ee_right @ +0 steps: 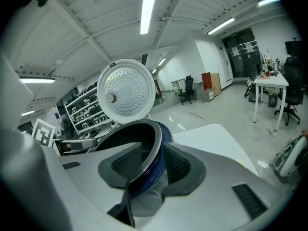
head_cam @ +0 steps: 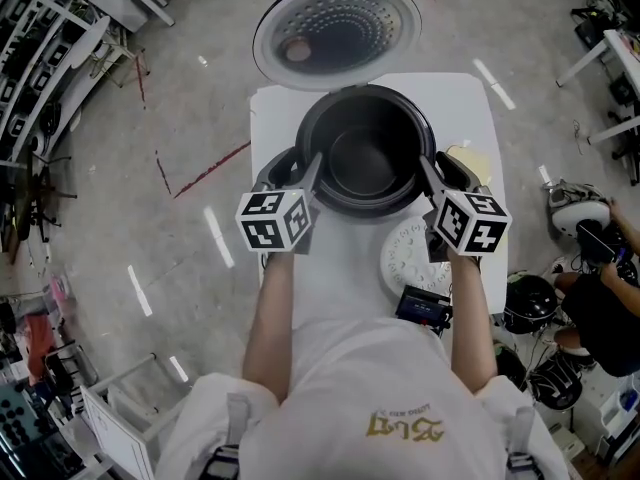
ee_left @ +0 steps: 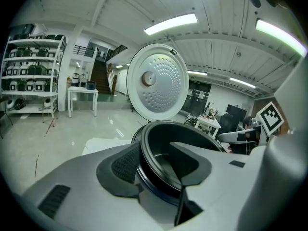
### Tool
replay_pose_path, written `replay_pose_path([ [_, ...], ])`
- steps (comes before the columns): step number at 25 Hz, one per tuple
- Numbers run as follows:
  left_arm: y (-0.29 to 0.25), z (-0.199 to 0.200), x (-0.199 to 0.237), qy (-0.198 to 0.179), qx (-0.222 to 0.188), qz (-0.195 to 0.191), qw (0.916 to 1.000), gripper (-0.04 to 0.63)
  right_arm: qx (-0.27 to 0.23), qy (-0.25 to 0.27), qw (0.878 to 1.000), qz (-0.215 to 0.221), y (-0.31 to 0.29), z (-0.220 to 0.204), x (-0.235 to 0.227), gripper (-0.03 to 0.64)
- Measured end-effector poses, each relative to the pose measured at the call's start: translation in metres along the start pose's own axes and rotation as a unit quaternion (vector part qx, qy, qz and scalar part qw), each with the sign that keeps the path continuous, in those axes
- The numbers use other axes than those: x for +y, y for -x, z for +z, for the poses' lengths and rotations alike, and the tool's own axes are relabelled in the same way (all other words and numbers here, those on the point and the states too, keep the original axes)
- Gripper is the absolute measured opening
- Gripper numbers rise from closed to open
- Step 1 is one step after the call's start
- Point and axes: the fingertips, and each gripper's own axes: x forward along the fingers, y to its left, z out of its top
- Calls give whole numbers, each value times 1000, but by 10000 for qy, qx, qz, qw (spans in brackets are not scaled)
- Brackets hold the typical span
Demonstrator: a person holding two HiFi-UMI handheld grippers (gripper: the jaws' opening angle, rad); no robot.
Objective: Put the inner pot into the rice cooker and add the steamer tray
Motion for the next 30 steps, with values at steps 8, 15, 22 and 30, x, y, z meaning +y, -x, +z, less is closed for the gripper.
replay_pose_path([
  [8, 25, 8, -19, -124, -137, -400, 9990, 210, -168, -143, 9996, -192, 36, -7, 18, 153],
  [15, 45, -4, -46, -342, -90, -857, 9957, 222, -306, -304, 9980, -466, 75, -30, 27, 155],
  [22, 76, -20, -72, -398, -86, -1379, 9896, 224, -393, -437, 9955, -749, 115, -58, 42, 156],
  [30, 101, -46, -99, -438, 50, -1922, 9804, 215, -468, -592, 9916, -1051, 150, -87, 51, 158],
])
